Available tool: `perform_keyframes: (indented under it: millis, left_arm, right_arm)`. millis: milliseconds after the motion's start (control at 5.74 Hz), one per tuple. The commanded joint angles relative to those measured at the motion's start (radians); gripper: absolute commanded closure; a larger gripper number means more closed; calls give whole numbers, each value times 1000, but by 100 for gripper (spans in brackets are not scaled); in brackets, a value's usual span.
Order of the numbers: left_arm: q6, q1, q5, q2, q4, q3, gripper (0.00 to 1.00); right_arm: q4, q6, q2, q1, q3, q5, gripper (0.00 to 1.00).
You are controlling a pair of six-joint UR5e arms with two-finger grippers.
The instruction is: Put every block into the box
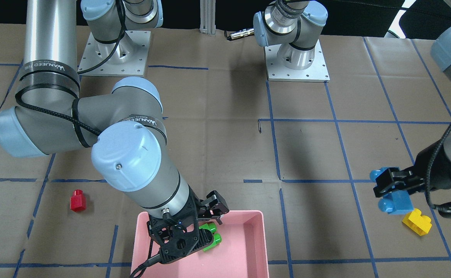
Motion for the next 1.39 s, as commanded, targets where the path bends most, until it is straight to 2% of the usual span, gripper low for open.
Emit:
perform_keyframes:
  millis: [0,174,348,523,697,871,1220]
  left_arm:
    - [-88,-110,39,-141,-1,194,100]
    - [-182,-174,39,-193,-3,260,100]
    - [-279,-257,39,-241,-1,308,100]
    - [-387,-334,24,-270,0,331,100]
    - [-466,-395,21,-309,3,332,100]
    - [-485,-414,19,-368,82,332,100]
    - [-482,-413,20,-459,213,331,100]
  right_arm:
    - [162,-1,-91,-67,31,-57,0]
    - [242,-7,-186,-126,98,-174,0]
    - [240,-8,-310,-171,274,-254,0]
    - [120,-5,-408,-218,461,-266,0]
    - [-113,-11,-447,-243,637,-266,0]
    - [-265,-13,-431,-257,741,-266,0]
    - [-391,-121,-362,-344,807,-264,1]
